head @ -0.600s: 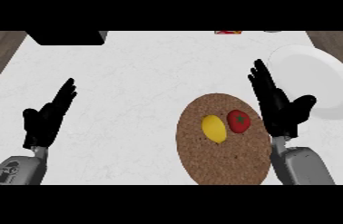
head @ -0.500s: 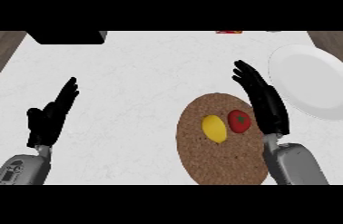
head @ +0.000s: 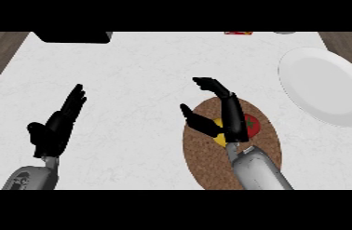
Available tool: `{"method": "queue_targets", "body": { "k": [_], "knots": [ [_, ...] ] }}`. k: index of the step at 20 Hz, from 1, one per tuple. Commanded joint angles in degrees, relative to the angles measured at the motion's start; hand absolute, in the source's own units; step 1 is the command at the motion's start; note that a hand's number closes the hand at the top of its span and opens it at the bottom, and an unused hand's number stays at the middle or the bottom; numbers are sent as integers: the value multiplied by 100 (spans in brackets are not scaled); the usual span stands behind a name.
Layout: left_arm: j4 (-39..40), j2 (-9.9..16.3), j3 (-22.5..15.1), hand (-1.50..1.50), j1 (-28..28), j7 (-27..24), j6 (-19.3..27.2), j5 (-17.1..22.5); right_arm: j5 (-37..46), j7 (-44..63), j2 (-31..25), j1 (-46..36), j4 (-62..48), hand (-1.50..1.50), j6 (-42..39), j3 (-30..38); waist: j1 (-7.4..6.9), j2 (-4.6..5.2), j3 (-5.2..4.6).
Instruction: Pick the lemon from the placemat and place it in the plate
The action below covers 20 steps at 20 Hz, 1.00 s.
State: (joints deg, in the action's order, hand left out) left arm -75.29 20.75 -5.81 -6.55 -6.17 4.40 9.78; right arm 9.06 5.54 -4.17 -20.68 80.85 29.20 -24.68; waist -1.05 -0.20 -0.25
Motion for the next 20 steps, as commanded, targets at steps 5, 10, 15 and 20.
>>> {"method": "queue_targets", "body": {
  "k": [5, 10, 15, 20],
  "knots": [
    [171, -154, 111, 0, 125, -270, -180, -76, 983, -1122, 409, 785, -247, -150, 1435, -1061, 98, 21, 24],
    [395, -204, 318, 0, 308, -645, -325, -49, 2036, -237, -82, 1756, 985, -150, 1512, -1059, 151, 11, 20],
    [191, 7, 450, 0, 36, -140, -289, 28, 3194, 1713, -905, 1932, 1972, -150, 472, -1093, 254, -23, 6],
    [-116, -100, 290, 0, 460, -331, -281, -62, 3420, 3107, -1312, 1494, 2043, -150, -1170, -958, 87, -9, 6]
  ]
}}
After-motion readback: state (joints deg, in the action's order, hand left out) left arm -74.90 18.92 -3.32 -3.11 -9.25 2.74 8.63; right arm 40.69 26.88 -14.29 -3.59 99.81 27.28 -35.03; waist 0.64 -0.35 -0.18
